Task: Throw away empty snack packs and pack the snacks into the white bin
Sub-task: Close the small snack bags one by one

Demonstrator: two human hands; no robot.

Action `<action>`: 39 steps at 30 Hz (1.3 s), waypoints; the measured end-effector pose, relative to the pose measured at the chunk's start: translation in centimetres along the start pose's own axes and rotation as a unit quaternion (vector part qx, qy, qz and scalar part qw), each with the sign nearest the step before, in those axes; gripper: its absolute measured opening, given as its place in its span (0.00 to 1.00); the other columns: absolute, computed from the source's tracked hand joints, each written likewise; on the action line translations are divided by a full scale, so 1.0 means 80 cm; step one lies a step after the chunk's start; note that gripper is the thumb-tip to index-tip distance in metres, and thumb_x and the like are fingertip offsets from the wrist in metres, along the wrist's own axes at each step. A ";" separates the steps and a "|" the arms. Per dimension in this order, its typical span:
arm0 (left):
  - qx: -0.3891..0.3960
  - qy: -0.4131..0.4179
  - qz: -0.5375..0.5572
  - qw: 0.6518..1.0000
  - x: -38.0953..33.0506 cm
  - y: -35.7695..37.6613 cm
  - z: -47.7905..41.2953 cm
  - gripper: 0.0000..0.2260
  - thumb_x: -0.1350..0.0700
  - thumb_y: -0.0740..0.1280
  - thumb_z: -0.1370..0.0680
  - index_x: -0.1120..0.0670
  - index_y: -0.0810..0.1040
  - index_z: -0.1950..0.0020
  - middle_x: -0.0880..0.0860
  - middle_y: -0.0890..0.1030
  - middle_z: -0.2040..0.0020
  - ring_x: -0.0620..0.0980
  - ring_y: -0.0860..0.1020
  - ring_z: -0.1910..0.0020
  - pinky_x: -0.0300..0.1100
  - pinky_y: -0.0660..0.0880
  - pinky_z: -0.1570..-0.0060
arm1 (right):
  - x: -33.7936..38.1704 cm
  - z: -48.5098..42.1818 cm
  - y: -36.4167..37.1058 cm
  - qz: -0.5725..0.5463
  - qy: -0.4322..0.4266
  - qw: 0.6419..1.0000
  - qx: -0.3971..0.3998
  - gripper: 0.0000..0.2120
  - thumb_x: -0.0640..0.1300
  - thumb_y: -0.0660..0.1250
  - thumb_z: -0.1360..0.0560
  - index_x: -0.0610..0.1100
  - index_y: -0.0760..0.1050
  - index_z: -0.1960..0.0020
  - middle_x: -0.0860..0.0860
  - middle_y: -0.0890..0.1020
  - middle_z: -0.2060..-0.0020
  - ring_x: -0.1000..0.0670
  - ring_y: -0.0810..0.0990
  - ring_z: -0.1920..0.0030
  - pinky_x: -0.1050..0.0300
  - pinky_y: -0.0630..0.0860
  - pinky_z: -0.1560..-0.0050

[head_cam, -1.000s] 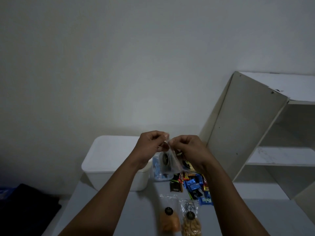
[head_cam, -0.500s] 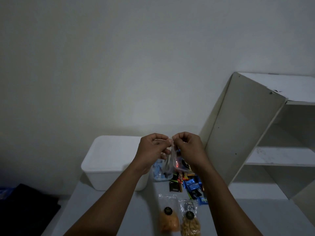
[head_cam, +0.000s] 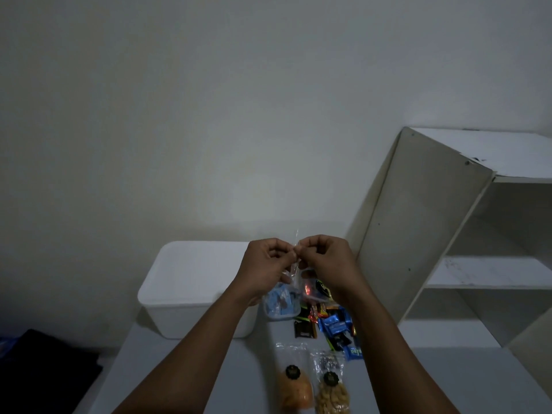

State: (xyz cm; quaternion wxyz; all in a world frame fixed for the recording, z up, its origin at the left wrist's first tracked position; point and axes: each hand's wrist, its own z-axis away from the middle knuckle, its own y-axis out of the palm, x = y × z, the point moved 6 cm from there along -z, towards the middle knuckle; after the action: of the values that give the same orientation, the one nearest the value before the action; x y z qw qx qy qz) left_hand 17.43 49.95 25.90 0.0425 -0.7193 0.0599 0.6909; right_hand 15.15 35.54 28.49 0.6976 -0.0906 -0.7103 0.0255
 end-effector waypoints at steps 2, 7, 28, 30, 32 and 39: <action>-0.014 -0.004 0.010 1.000 0.003 -0.003 -0.001 0.02 0.64 0.72 0.24 0.62 0.83 0.54 0.58 0.83 0.62 0.53 0.79 0.66 0.42 0.77 0.69 | -0.003 -0.001 -0.001 -0.017 0.002 1.000 -0.014 0.04 0.36 0.68 0.22 0.36 0.81 0.51 0.43 0.83 0.63 0.53 0.81 0.68 0.60 0.80 0.65; -0.034 -0.014 0.033 0.999 0.011 -0.004 -0.001 0.02 0.64 0.72 0.24 0.62 0.83 0.54 0.57 0.83 0.64 0.52 0.79 0.68 0.42 0.77 0.69 | -0.015 0.001 0.011 -0.029 0.032 0.999 0.004 0.06 0.34 0.70 0.24 0.37 0.79 0.47 0.39 0.83 0.60 0.51 0.81 0.68 0.56 0.81 0.65; -0.038 -0.067 0.101 0.992 0.026 -0.017 -0.001 0.10 0.58 0.65 0.19 0.59 0.73 0.59 0.56 0.74 0.66 0.53 0.74 0.73 0.41 0.69 0.74 | -0.041 -0.003 0.018 -0.012 0.035 0.999 -0.031 0.10 0.38 0.65 0.20 0.35 0.80 0.57 0.41 0.80 0.66 0.46 0.79 0.67 0.57 0.80 0.67; -0.024 -0.074 0.086 0.993 0.029 -0.016 0.003 0.10 0.57 0.64 0.18 0.59 0.73 0.58 0.56 0.75 0.64 0.53 0.74 0.71 0.41 0.69 0.74 | -0.043 -0.002 0.014 -0.026 0.040 0.999 -0.026 0.09 0.39 0.65 0.20 0.35 0.80 0.56 0.39 0.80 0.64 0.46 0.80 0.65 0.55 0.81 0.67; 0.005 -0.086 0.048 0.995 0.031 -0.009 0.005 0.12 0.52 0.65 0.18 0.59 0.74 0.58 0.56 0.77 0.63 0.54 0.75 0.69 0.41 0.70 0.74 | -0.038 0.000 0.016 0.004 0.007 1.000 0.004 0.08 0.38 0.66 0.21 0.36 0.81 0.55 0.38 0.82 0.63 0.46 0.81 0.67 0.55 0.81 0.67; 0.029 -0.077 -0.019 0.996 0.029 0.004 0.004 0.12 0.55 0.62 0.17 0.57 0.73 0.60 0.57 0.76 0.64 0.54 0.76 0.70 0.41 0.70 0.74 | -0.045 0.004 0.015 0.015 0.004 1.000 0.017 0.09 0.39 0.66 0.21 0.39 0.81 0.57 0.46 0.81 0.69 0.50 0.80 0.69 0.56 0.78 0.69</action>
State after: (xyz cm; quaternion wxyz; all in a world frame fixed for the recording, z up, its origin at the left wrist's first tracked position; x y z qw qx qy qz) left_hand 17.18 49.59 23.57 0.0812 -0.6633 0.0632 0.7412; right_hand 14.97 36.15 24.71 0.7017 -0.0890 -0.7053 0.0476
